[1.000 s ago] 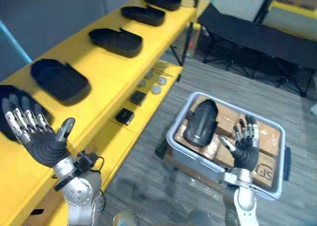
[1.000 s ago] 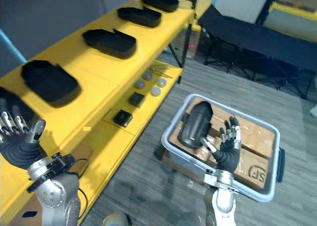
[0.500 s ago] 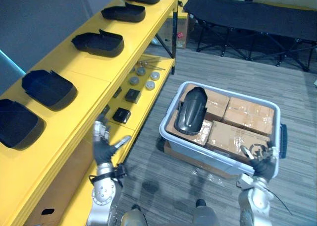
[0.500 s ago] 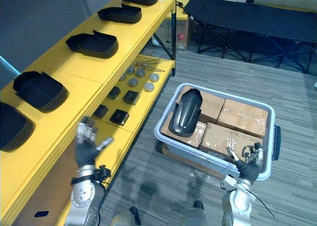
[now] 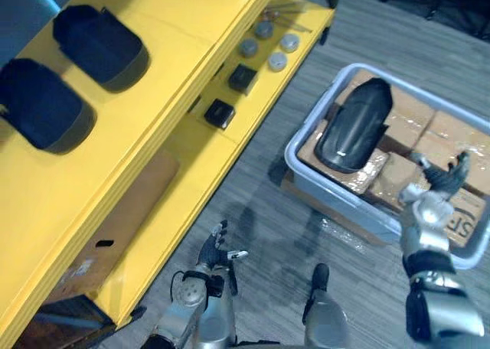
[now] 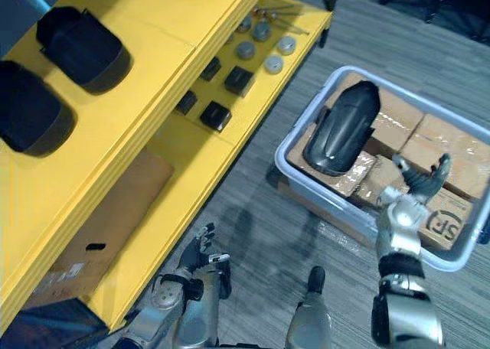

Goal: Walk over and take plastic housings, then place them on the shelf

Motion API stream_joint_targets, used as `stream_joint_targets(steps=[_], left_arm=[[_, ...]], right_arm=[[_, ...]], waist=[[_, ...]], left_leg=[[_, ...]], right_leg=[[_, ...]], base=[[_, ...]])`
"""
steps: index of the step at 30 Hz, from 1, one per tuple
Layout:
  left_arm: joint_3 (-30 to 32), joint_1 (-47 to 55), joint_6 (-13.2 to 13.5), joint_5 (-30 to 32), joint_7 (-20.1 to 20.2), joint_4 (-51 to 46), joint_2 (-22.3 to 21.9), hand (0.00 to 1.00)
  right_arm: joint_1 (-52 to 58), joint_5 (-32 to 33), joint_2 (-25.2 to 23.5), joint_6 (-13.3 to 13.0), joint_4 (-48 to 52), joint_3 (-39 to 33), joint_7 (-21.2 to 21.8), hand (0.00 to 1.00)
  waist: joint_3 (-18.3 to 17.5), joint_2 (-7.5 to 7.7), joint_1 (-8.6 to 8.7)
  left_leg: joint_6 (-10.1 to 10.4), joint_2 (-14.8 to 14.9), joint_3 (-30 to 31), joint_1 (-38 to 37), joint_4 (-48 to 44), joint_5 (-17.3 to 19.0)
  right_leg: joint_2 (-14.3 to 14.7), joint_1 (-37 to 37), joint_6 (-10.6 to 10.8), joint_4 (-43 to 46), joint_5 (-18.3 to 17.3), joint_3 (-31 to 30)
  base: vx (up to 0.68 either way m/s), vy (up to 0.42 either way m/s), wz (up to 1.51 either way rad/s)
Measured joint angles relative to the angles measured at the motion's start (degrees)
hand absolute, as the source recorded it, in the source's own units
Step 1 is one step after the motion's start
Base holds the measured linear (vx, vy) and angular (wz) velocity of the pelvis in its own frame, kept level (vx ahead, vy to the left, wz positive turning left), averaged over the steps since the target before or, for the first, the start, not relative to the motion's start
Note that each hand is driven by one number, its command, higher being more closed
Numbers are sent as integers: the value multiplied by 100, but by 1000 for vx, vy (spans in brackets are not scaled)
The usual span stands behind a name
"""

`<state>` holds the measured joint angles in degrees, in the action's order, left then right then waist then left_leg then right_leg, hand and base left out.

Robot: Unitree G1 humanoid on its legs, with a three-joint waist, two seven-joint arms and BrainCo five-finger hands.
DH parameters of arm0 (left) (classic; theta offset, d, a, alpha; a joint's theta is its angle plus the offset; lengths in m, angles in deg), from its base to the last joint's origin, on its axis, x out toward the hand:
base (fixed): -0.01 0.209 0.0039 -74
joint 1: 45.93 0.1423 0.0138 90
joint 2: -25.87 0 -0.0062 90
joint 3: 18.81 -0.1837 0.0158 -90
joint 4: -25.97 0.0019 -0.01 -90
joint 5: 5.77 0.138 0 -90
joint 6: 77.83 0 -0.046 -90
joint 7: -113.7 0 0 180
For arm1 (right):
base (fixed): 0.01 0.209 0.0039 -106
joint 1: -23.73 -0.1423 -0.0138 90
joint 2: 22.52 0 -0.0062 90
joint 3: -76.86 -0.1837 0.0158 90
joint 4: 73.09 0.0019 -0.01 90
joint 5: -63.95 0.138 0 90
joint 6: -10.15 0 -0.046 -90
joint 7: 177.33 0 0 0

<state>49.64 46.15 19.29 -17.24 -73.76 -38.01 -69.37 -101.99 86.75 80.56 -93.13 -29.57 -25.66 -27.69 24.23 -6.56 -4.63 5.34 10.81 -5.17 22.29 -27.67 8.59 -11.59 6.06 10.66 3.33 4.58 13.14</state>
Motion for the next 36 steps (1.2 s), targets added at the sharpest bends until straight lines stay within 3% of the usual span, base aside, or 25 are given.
stream_joint_targets(steps=[3,4,13,16,19,25,26,36], left_arm=[[1,5,132,0,32,361,-9,0],[3,-5,215,0,48,561,-7,0],[4,-76,738,-227,104,1103,-68,0],[1,-166,780,-328,104,1198,-154,0],[-15,-214,878,-613,101,1357,-259,0],[-32,-220,991,-905,100,1364,-269,0],[-72,-221,1002,-1081,99,1366,-269,0],[-226,-238,1000,-1568,155,1437,-283,0]], right_arm=[[-307,-42,160,43,-97,77,-117,0],[-515,-118,276,199,-238,143,-147,0],[-1074,7,776,1208,-1277,378,-208,0],[-1291,17,986,1392,-1594,386,-208,0],[-1705,27,1267,1695,-1798,555,-217,0],[-1800,112,1536,2122,-2198,686,-194,0],[-1906,113,1710,2289,-2274,785,-42,100],[-1940,-344,2772,3062,-2606,1057,548,100]], waist=[[101,-110,-99],[142,-173,-128],[262,-244,-330],[311,-347,-424],[386,-582,-442],[376,-629,-600],[365,-646,-641],[223,-845,-853]], left_leg=[[-48,-22,68,138,-198,81],[-66,-39,161,273,-308,108],[-121,-199,321,565,-520,138],[-123,-214,335,606,-581,138],[-169,-273,340,756,-608,127],[-202,-344,371,1002,-686,106],[-212,-395,380,1069,-696,99],[-270,-597,484,1538,-813,130]], right_leg=[[-32,33,3,68,-7,71],[-42,90,11,127,-13,106],[-183,231,112,343,-91,265],[-211,286,130,432,-111,270],[-305,496,192,650,-188,276],[-392,794,221,867,-252,272],[-449,863,244,926,-275,288],[-639,1207,304,1105,-334,438]], base=[[-35,64,8],[-36,71,15],[-24,46,11],[-5,24,3],[-34,40,5],[-5,19,4],[-21,32,13],[-17,23,10]])
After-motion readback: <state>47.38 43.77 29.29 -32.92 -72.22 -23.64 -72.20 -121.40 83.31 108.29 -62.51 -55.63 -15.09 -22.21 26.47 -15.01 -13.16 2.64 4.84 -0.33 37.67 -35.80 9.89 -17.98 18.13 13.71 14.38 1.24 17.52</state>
